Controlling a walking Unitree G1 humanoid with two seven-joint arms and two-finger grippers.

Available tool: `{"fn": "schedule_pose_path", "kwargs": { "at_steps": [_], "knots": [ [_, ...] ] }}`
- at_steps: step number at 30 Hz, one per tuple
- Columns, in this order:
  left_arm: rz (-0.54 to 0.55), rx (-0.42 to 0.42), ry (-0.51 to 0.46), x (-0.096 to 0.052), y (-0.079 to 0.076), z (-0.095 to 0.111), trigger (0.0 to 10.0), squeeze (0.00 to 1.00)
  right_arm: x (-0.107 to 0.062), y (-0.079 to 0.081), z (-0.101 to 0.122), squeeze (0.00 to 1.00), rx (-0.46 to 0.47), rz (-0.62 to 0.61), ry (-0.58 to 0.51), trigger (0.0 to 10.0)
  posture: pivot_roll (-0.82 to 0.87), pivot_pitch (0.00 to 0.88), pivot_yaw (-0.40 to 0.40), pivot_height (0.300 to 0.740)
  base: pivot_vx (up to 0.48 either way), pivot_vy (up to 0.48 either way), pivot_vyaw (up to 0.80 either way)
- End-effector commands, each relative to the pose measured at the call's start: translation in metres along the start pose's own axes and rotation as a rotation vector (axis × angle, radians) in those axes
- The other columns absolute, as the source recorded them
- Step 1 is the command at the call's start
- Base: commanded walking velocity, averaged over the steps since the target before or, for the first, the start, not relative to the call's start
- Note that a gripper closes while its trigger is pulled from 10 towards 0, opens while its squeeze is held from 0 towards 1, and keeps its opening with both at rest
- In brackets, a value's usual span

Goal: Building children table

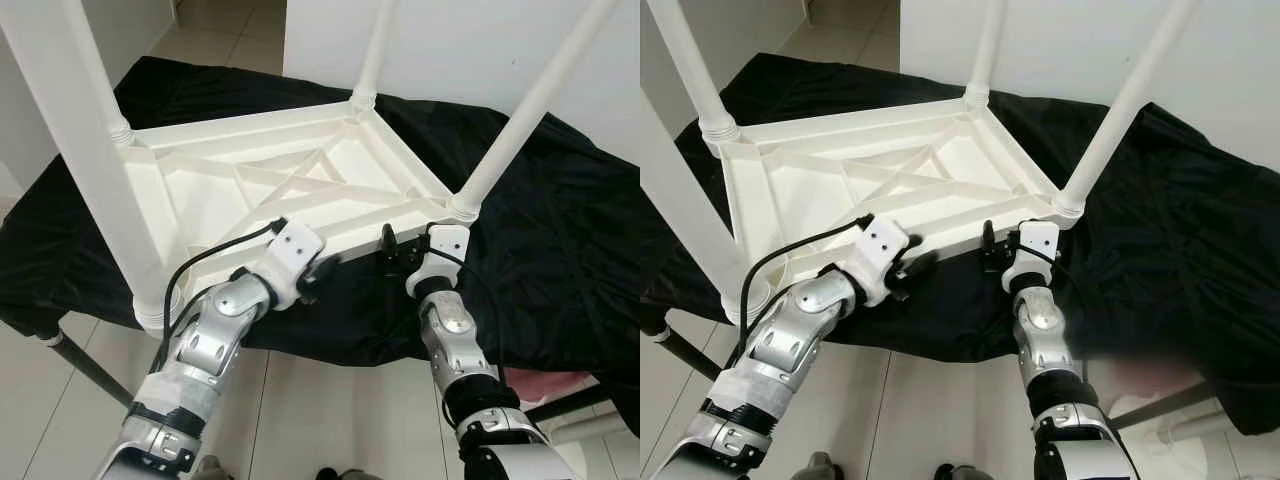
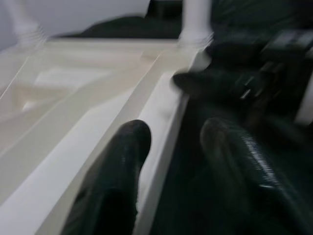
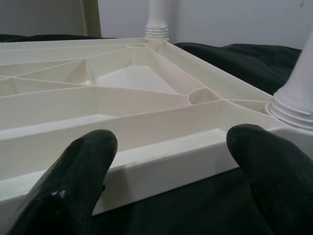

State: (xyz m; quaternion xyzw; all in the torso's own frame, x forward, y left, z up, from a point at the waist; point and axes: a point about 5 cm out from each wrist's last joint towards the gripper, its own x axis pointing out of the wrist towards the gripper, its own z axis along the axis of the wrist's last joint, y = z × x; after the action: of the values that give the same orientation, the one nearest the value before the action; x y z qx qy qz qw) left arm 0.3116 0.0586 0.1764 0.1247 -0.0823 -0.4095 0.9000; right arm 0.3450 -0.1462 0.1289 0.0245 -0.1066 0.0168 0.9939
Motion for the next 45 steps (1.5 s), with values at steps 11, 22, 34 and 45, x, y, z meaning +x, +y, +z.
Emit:
{"fn": "schedule_pose_path", "kwargs": {
  "at_steps": [11,22,34,45],
  "knots": [
    [0.096,0.013,-0.144,-0.035,0.001,0.014,10.0,0.00,-0.003,0.004,-0.006,0.00,0.010,0.003,0.021,10.0,0.10,0.118,-0.095,0.740,0.000,0.000,0.00],
    [0.188,0.080,-0.069,-0.101,0.031,0.017,10.0,0.00,0.000,0.006,-0.008,0.00,-0.008,0.012,0.041,10.0,0.12,0.138,-0.109,0.740,0.000,0.000,0.00],
    [0.245,0.072,-0.034,-0.137,0.040,0.022,10.0,0.00,0.000,0.009,-0.009,0.00,-0.016,0.023,0.044,10.0,0.14,0.139,-0.112,0.740,0.000,0.000,0.00],
    [0.177,0.079,0.101,-0.207,0.034,0.028,10.0,0.00,0.001,0.013,-0.011,0.00,-0.020,0.036,0.053,10.0,0.16,0.137,-0.119,0.740,0.000,0.000,0.00]
  ]
}}
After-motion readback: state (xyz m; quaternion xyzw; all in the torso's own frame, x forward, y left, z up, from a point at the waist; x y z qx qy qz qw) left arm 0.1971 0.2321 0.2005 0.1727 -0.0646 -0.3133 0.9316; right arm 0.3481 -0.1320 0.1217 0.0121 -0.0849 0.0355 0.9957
